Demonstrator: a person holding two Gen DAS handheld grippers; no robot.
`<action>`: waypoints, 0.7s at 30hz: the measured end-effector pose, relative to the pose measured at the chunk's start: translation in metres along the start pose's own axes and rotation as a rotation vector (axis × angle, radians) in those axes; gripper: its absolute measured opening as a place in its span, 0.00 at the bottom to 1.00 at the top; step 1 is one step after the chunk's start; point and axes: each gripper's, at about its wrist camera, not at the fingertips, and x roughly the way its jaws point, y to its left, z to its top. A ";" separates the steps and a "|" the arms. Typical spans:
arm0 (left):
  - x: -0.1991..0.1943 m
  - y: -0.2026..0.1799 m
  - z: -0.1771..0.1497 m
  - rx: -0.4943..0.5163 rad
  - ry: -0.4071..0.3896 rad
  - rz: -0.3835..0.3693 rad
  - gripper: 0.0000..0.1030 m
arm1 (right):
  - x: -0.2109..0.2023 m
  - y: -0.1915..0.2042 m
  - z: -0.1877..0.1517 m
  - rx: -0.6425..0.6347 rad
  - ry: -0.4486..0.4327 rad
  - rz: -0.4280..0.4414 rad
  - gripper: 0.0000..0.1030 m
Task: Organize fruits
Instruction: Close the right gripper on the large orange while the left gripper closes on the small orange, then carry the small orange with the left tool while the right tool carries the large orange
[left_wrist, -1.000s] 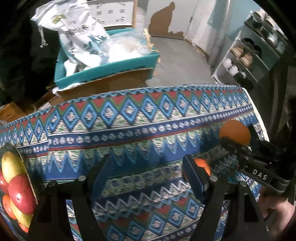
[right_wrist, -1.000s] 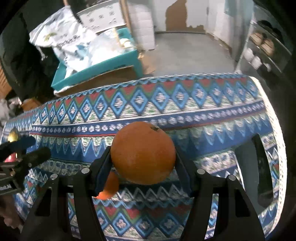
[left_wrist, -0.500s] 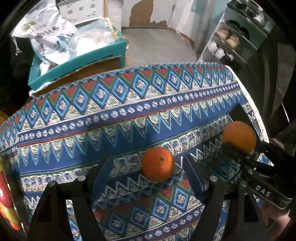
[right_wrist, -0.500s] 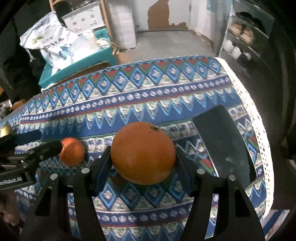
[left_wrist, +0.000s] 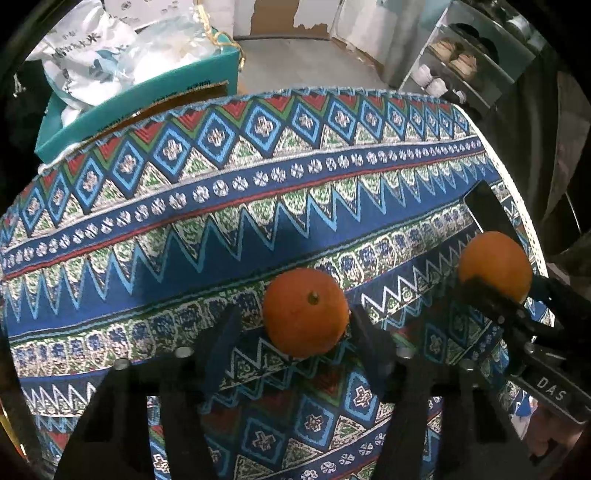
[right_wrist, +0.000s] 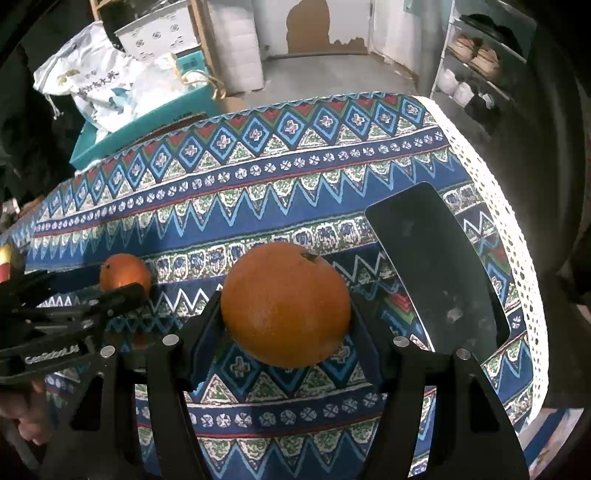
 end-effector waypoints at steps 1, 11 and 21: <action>0.002 0.001 0.000 -0.006 0.007 -0.022 0.47 | 0.000 0.000 0.000 0.000 0.000 0.002 0.63; -0.010 -0.002 -0.007 0.002 -0.041 -0.012 0.43 | -0.004 0.005 0.002 -0.022 -0.013 -0.001 0.63; -0.059 0.010 -0.005 -0.021 -0.130 -0.006 0.43 | -0.029 0.021 0.010 -0.062 -0.067 0.001 0.63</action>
